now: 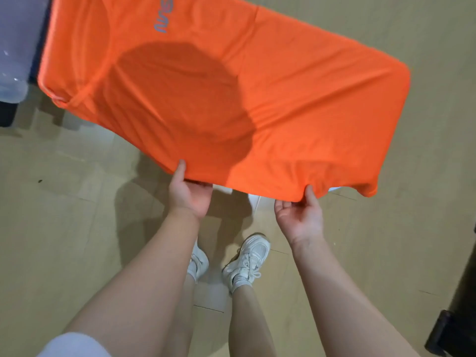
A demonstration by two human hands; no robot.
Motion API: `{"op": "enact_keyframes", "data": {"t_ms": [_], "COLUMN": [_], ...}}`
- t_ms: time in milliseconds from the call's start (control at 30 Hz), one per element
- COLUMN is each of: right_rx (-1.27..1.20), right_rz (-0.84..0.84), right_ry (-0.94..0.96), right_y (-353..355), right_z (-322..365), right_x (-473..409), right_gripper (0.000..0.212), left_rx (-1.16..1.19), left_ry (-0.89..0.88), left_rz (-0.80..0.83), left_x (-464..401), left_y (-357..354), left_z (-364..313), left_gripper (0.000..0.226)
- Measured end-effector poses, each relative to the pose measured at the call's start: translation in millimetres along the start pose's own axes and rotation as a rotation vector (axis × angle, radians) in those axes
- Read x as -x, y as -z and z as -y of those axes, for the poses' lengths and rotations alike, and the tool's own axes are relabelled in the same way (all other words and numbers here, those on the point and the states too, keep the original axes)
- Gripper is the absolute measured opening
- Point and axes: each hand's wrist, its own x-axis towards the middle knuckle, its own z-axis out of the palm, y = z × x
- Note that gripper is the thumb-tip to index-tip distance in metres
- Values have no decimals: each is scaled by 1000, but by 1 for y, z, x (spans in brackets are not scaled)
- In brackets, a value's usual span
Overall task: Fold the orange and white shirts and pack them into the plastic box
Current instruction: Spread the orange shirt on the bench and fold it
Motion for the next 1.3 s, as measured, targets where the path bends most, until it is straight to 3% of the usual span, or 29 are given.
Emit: {"op": "enact_keyframes", "data": {"t_ms": [133, 267, 467, 600, 700, 867, 1000, 1133, 1300], "right_rx": [24, 209, 523, 870, 1036, 1008, 1066, 1190, 1366], "right_rz": [-176, -227, -184, -84, -207, -389, -313, -211, -285], "right_ry": [27, 147, 399, 429, 529, 543, 476, 508, 578], "right_y": [0, -20, -83, -98, -73, -30, -11, -16, -23], "right_z": [21, 46, 83, 95, 101, 129, 146, 152, 155], "right_x": [37, 67, 79, 65, 60, 56, 38, 20, 16], "right_gripper": [9, 16, 17, 25, 11, 4, 21, 19, 30], "left_rx": [-1, -153, -130, -339, -863, -1570, -1895, -2016, -2047], "left_ry": [-101, -256, -358, -349, -482, -423, -589, -595, -701], "left_rz": [-175, -381, -377, -199, -221, 280, 534, 479, 408], "left_x": [40, 75, 82, 52, 54, 82, 75, 65, 62], "left_y": [-11, -44, -133, -166, -165, -150, -144, -148, -149], "left_z": [-21, -49, -74, -77, -51, 21, 68, 95, 110], "left_gripper": [11, 11, 6, 14, 28, 22, 24, 31, 34]}}
